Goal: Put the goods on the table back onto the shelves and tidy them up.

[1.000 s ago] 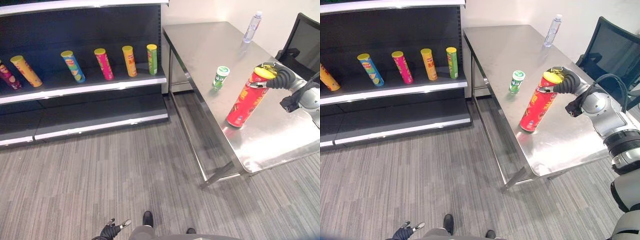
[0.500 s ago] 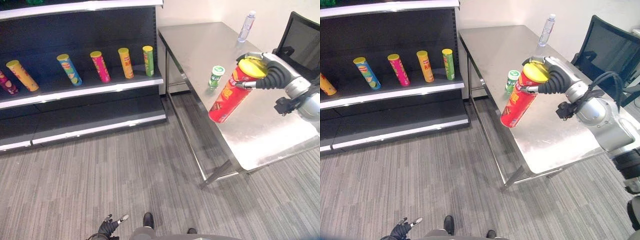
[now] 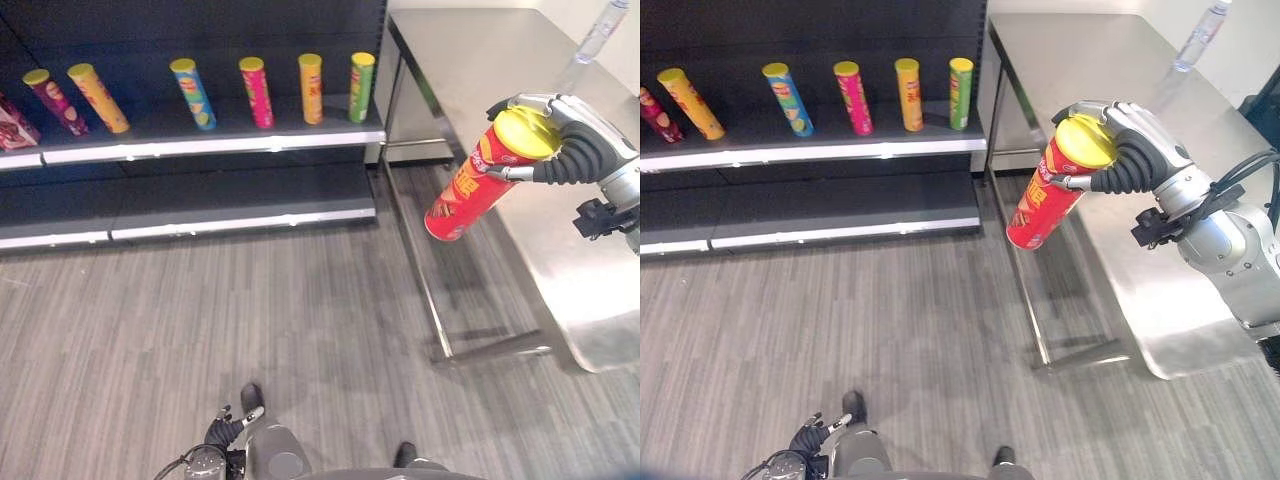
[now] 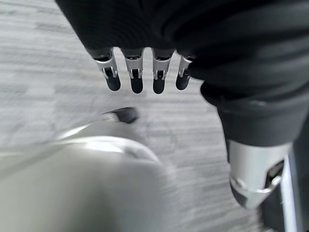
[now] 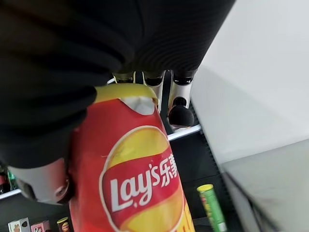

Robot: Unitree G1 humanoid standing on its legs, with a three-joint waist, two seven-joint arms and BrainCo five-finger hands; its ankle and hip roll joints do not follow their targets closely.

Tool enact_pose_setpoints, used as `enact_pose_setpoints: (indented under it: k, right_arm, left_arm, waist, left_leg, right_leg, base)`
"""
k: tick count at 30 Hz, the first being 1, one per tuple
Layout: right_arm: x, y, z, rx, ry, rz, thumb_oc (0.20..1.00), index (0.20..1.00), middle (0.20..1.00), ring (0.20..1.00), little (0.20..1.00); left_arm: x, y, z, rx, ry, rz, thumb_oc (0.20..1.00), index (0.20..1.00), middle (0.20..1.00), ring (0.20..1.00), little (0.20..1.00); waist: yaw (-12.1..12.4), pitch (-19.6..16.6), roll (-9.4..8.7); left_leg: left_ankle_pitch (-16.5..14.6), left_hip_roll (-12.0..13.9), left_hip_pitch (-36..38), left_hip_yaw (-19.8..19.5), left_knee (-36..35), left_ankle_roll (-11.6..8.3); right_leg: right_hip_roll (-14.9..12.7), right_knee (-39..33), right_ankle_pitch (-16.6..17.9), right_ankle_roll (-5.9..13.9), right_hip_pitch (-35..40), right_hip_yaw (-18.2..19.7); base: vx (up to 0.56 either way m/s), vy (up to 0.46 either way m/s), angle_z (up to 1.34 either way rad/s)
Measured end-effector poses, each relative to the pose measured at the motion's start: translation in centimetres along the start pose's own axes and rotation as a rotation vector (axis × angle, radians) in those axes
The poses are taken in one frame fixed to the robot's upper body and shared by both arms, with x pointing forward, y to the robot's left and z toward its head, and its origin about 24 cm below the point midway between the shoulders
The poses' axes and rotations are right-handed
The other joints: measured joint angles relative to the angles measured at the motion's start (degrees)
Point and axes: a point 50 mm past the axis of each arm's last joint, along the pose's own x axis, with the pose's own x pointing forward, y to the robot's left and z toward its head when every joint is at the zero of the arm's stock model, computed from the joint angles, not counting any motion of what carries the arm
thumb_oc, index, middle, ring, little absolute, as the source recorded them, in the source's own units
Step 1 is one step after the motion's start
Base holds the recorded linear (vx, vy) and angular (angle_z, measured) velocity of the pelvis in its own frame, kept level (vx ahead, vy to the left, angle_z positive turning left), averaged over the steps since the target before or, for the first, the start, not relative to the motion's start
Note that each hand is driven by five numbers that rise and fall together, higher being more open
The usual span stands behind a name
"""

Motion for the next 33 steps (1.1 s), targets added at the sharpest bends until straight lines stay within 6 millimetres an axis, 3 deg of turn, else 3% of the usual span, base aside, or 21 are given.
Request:
enact_pose_setpoints:
  k: [1, 3, 6, 7, 9, 10, 12, 13, 14, 15, 17, 18, 20, 21, 23, 24, 26, 27, 28, 30, 33]
  right_arm:
    - [0.1, 0.5, 0.5, -0.001, -0.024, 0.026, 0.200, 0.200, 0.200, 0.200, 0.200]
    - [0.9, 0.7, 1.5, -0.012, -0.078, 0.020, 0.200, 0.200, 0.200, 0.200, 0.200]
    - [1.3, 1.3, 1.9, -0.017, -0.097, 0.035, 0.200, 0.200, 0.200, 0.200, 0.200]
    - [1.1, 1.7, 1.8, -0.037, -0.092, 0.071, 0.200, 0.200, 0.200, 0.200, 0.200]
    - [1.1, 1.7, 1.8, -0.044, -0.098, 0.074, 0.200, 0.200, 0.200, 0.200, 0.200]
    - [1.3, 1.3, 2.0, -0.059, -0.106, 0.066, 0.200, 0.200, 0.200, 0.200, 0.200]
    - [1.4, 0.9, 1.7, -0.072, -0.096, 0.061, 0.200, 0.200, 0.200, 0.200, 0.200]
    - [1.5, 0.8, 1.7, -0.075, -0.095, 0.060, 0.200, 0.200, 0.200, 0.200, 0.200]
    - [1.4, 0.7, 1.8, -0.084, -0.099, 0.065, 0.200, 0.200, 0.200, 0.200, 0.200]
    - [1.3, 0.7, 1.9, -0.089, -0.101, 0.072, 0.200, 0.200, 0.200, 0.200, 0.200]
    - [1.1, 0.6, 1.8, -0.100, -0.098, 0.083, 0.200, 0.200, 0.200, 0.200, 0.200]
    - [0.8, 0.7, 1.5, -0.100, -0.079, 0.089, 0.200, 0.200, 0.200, 0.200, 0.200]
    - [0.2, 0.4, 1.0, -0.112, -0.048, 0.093, 0.200, 0.200, 0.200, 0.200, 0.200]
    - [-0.5, 0.4, 0.5, -0.120, -0.022, 0.113, 0.200, 0.200, 0.200, 0.200, 0.200]
    - [-1.8, 0.0, -0.3, -0.134, 0.036, 0.121, 0.200, 0.200, 0.200, 0.200, 0.200]
    - [-2.4, 0.1, -0.9, -0.124, 0.068, 0.119, 0.200, 0.200, 0.200, 0.200, 0.200]
    - [-3.1, 0.6, -1.4, -0.096, 0.109, 0.124, 0.200, 0.200, 0.200, 0.200, 0.200]
    - [-3.1, 0.7, -1.4, -0.093, 0.109, 0.133, 0.200, 0.200, 0.200, 0.200, 0.200]
    - [-3.1, 0.7, -1.4, -0.093, 0.110, 0.136, 0.200, 0.200, 0.200, 0.200, 0.200]
    - [-3.0, 0.5, -1.3, -0.092, 0.101, 0.128, 0.200, 0.200, 0.200, 0.200, 0.200]
    - [-3.0, 0.9, -1.4, -0.085, 0.114, 0.138, 0.200, 0.200, 0.200, 0.200, 0.200]
  left_arm:
    - [0.4, 0.6, 1.8, 0.020, -0.054, 0.012, 1.000, 1.000, 1.000, 1.000, 1.000]
    - [0.9, 2.0, 4.7, 0.058, -0.138, 0.042, 1.000, 1.000, 1.000, 1.000, 1.000]
    - [1.0, 2.7, 5.0, 0.072, -0.139, 0.065, 1.000, 1.000, 1.000, 1.000, 1.000]
    - [1.0, 3.0, 4.9, 0.077, -0.137, 0.073, 1.000, 1.000, 1.000, 1.000, 1.000]
    - [1.0, 3.2, 4.6, 0.078, -0.126, 0.077, 1.000, 1.000, 1.000, 1.000, 1.000]
    - [0.9, 3.1, 4.0, 0.079, -0.103, 0.075, 1.000, 1.000, 1.000, 1.000, 1.000]
    - [0.8, 2.2, 3.3, 0.071, -0.083, 0.053, 1.000, 1.000, 1.000, 1.000, 1.000]
    - [0.9, 1.4, 3.5, 0.070, -0.086, 0.033, 1.000, 1.000, 1.000, 1.000, 1.000]
    - [0.9, 0.6, 3.4, 0.077, -0.079, 0.012, 1.000, 1.000, 1.000, 1.000, 1.000]
    - [0.8, 0.4, 2.7, 0.079, -0.064, 0.001, 1.000, 1.000, 1.000, 1.000, 1.000]
    - [0.6, -0.5, 1.8, 0.078, -0.041, -0.033, 1.000, 1.000, 1.000, 1.000, 1.000]
    - [0.4, -1.2, 1.4, 0.083, -0.037, -0.059, 1.000, 1.000, 1.000, 1.000, 1.000]
    - [0.4, -2.0, 1.5, 0.105, -0.039, -0.090, 1.000, 1.000, 1.000, 1.000, 1.000]
    - [0.2, -2.7, 0.9, 0.122, -0.023, -0.120, 1.000, 1.000, 1.000, 1.000, 1.000]
    - [0.1, -3.2, 1.3, 0.139, -0.050, -0.150, 1.000, 1.000, 1.000, 1.000, 1.000]
    - [0.1, -3.4, 1.8, 0.136, -0.068, -0.155, 1.000, 1.000, 1.000, 1.000, 1.000]
    - [0.1, -3.5, 1.9, 0.134, -0.073, -0.162, 1.000, 1.000, 1.000, 1.000, 1.000]
    - [0.1, -3.3, 2.0, 0.135, -0.078, -0.159, 1.000, 1.000, 1.000, 1.000, 1.000]
    - [0.2, -3.2, 2.2, 0.131, -0.080, -0.156, 1.000, 1.000, 1.000, 1.000, 1.000]
    - [0.1, -3.1, 1.8, 0.117, -0.068, -0.145, 1.000, 1.000, 1.000, 1.000, 1.000]
    - [-0.1, -2.9, 0.9, 0.116, -0.045, -0.138, 1.000, 1.000, 1.000, 1.000, 1.000]
  waist:
    - [0.0, -0.1, -0.74]
    - [2.0, -0.2, -1.01]
    - [1.4, -0.2, -1.23]
    - [1.3, -0.3, -1.52]
    - [1.7, -0.3, -1.41]
    - [1.0, -0.1, -0.94]
    - [0.3, 0.3, -0.62]
    - [-0.1, 0.7, -0.21]
    - [-1.0, 1.9, 1.60]
    - [-1.8, 2.0, 1.76]
    - [-2.8, 2.0, 0.50]
    - [-5.1, 1.8, 0.97]
    - [-4.1, 2.8, -0.09]
    - [-5.1, 2.6, 1.32]
    - [-6.6, 2.6, 2.59]
    - [-6.0, 2.7, 2.87]
    - [-6.5, 2.7, 2.88]
    - [-6.3, 2.9, 2.79]
    - [-6.1, 3.1, 2.55]
    - [-4.3, 3.2, 2.37]
    - [-4.3, 3.0, 3.00]
  left_leg:
    - [-1.6, -2.6, -1.8, -0.3, 2.1, 2.18]
    - [-5.5, -5.5, -3.5, 0.4, 5.5, 5.41]
    - [-7.2, -9.7, -2.8, -1.0, 4.7, 7.36]
    - [-7.5, -10.8, -1.1, -2.8, 1.8, 9.53]
    - [-6.8, -11.2, 0.4, -4.1, -1.6, 11.13]
    - [-4.6, -11.4, 1.8, -5.1, -5.6, 10.94]
    - [-3.9, -13.7, 3.9, -8.1, -8.7, 11.75]
    - [-3.9, -13.2, 4.6, -8.9, -9.0, 11.72]
    - [-3.8, -12.2, 5.6, -11.1, -9.6, 11.65]
    - [-3.8, -12.5, 6.2, -11.3, -10.0, 11.65]
    - [-4.5, -15.1, 8.1, -14.6, -11.4, 10.28]
    - [-4.6, -15.3, 9.0, -16.6, -11.8, 9.83]
    - [-8.7, -16.3, 8.5, -13.5, -2.3, 7.36]
    - [-10.8, -17.2, 11.3, -13.3, -1.4, 6.54]
    - [-11.2, -16.7, 13.6, -14.2, -4.2, 6.51]
    - [-11.3, -15.9, 14.9, -14.8, -4.9, 6.11]
    - [-12.1, -15.4, 15.3, -15.5, -1.7, 4.87]
    - [-13.6, -15.8, 13.6, -15.9, 4.7, 1.40]
    - [-14.7, -15.7, 11.1, -16.0, 11.8, -0.81]
    - [-12.7, -15.0, 4.5, -15.9, 28.1, -4.94]
    - [-12.0, -11.3, -0.7, -13.3, 37.9, -3.57]
  right_leg:
    - [-2.4, 1.8, 2.1, -0.66, -1.3, -0.1]
    - [-6.1, 4.2, 10.2, -1.09, -3.6, 2.2]
    - [-8.5, 8.0, 16.5, -1.93, -3.7, 6.0]
    - [-8.1, 11.0, 11.9, 2.55, -5.8, 12.8]
    - [-4.8, 8.6, 5.6, 5.55, -6.9, 16.4]
    - [-0.2, 4.1, 1.1, 6.70, -8.9, 17.2]
    - [4.3, 2.4, -0.5, 5.39, -13.9, 17.4]
    - [7.4, 3.8, -0.8, 4.69, -15.9, 19.0]
    - [13.3, 6.1, -1.1, 3.80, -19.4, 21.6]
    - [14.9, 5.7, -0.8, 3.60, -20.6, 21.8]
    - [15.9, 5.4, 1.6, 1.49, -22.9, 22.4]
    - [15.3, 6.3, 2.2, 1.11, -21.9, 21.3]
    - [14.4, 6.2, 1.6, -0.54, -20.6, 20.0]
    - [14.6, 6.2, 0.8, -1.24, -18.8, 17.4]
    - [15.4, 7.0, 0.3, -5.59, -17.4, 13.8]
    - [16.0, 7.3, -1.6, -5.54, -16.5, 13.5]
    - [15.7, 7.4, -1.6, -5.63, -13.9, 11.9]
    - [15.3, 7.2, -4.2, -4.93, -12.7, 11.5]
    - [15.1, 7.2, -4.8, -6.06, -11.9, 11.4]
    - [14.5, 6.6, -4.4, -9.05, -9.9, 12.6]
    - [15.0, 5.2, -4.5, -12.02, -7.6, 14.1]
  base:
    - [0.05, 0.358, 0.41]
    - [0.09, 0.430, 0.29]
    - [0.17, 0.315, 0.47]
    - [0.20, 0.299, 0.66]
    - [0.14, 0.209, 0.40]
    - [0.19, 0.231, 0.45]
    - [0.40, 0.417, 0.66]
    - [0.43, 0.336, 0.81]
    - [0.24, 0.136, 0.78]
    - [0.41, 0.134, 1.03]
    - [0.45, 0.101, 1.13]
    - [0.45, 0.048, 1.08]
    - [0.51, 0.026, 0.74]
    - [0.45, 0.006, 1.00]
    - [0.50, 0.039, 0.93]
    - [0.32, 0.038, 0.35]
    - [0.34, 0.024, 0.34]
    - [0.40, 0.018, 0.25]
    - [0.25, 0.002, -0.13]
    - [0.26, 0.024, -0.44]
    - [0.23, 0.090, -0.18]
